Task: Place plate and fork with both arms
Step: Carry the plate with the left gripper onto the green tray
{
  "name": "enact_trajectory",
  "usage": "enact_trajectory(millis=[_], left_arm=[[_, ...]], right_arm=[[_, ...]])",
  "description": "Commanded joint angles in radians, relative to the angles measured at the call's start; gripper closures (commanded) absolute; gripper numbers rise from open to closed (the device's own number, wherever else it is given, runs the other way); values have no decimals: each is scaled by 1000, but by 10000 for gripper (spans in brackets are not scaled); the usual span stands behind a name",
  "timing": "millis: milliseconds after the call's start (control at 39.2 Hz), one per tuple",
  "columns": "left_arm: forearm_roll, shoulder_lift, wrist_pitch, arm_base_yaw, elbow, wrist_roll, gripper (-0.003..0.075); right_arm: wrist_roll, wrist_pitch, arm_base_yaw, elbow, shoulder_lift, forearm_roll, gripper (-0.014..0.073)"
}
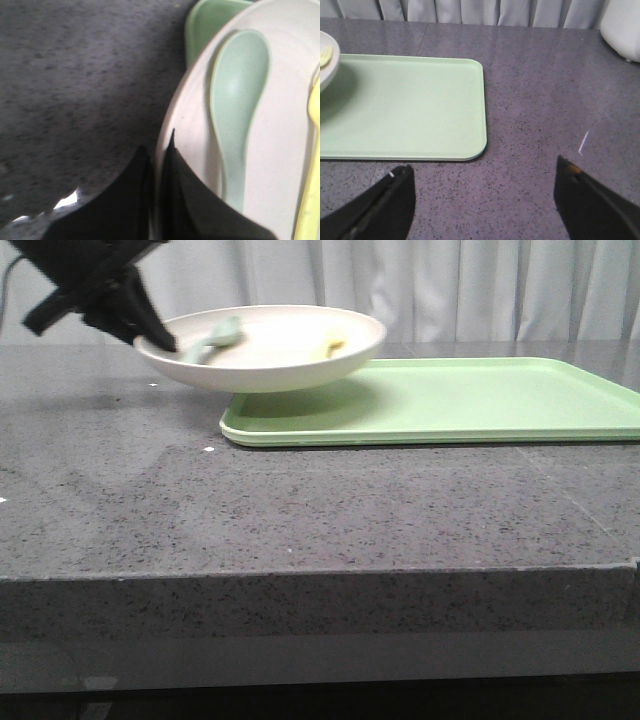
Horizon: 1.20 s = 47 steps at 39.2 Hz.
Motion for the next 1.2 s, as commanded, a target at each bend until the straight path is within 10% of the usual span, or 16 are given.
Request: enact_trajectory(millis=[0,1175], left_arm=[[-61,-59,-104,-60,-35,-46,738],[92,50,-166,-251,-128,-296,731]], right_arm=[[-4,-72,-1,-35,11,-11,1],[-4,-100,-1,-35,11,-11,1]])
